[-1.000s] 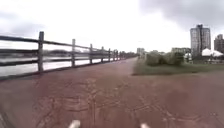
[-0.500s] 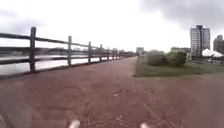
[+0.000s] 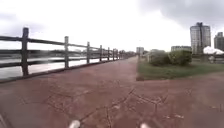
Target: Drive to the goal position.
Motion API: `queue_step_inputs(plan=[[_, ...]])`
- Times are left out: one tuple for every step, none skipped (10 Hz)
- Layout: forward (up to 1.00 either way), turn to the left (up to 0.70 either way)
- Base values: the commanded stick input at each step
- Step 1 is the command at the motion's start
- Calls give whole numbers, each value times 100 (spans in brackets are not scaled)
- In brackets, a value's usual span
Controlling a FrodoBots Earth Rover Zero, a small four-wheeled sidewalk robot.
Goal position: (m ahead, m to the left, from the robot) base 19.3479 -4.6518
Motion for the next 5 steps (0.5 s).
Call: queue_step_inputs(plan=[[70, 0], [70, 0], [70, 0], [70, 0], [70, 0]])
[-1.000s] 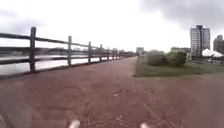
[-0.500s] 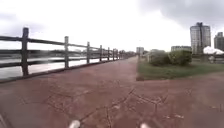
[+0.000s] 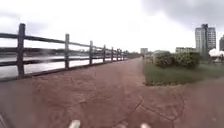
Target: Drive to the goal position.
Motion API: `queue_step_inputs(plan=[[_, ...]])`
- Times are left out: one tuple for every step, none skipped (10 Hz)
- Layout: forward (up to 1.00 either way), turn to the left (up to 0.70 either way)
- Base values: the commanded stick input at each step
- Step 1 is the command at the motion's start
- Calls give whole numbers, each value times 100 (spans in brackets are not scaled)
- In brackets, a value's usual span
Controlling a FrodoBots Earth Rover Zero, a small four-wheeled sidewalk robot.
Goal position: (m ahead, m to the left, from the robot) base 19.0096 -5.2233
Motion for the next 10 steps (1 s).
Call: queue_step_inputs(plan=[[70, 0], [70, 0], [70, -2], [70, -6], [70, -18], [70, -30], [70, -33], [70, -30], [70, -2], [70, -1]])
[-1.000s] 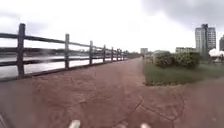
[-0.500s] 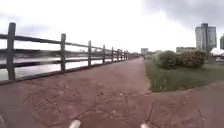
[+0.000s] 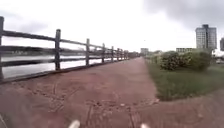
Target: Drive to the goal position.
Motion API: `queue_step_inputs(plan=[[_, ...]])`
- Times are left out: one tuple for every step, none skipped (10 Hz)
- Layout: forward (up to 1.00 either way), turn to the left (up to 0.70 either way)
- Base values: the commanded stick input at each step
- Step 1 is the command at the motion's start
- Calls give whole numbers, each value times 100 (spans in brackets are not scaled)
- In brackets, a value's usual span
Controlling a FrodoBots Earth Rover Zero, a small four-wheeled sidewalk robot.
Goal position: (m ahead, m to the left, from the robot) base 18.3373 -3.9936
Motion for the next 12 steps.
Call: queue_step_inputs(plan=[[70, 0], [70, 0], [70, 0], [70, 0], [70, 0], [70, 0], [70, -7], [70, -27], [70, -32], [70, -21], [70, -7], [70, -1]])
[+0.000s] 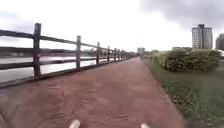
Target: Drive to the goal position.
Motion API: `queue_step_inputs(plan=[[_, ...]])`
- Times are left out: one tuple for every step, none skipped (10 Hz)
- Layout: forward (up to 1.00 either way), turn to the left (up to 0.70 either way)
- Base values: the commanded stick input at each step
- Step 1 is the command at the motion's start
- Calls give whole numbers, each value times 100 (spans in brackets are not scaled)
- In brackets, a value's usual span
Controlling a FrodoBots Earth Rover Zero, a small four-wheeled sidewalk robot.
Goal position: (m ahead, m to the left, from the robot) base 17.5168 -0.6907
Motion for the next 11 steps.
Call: queue_step_inputs(plan=[[70, 0], [70, -3], [70, -11], [70, -31], [70, -16], [70, -1], [70, 0], [70, 0], [70, 0], [70, -9], [70, -26]])
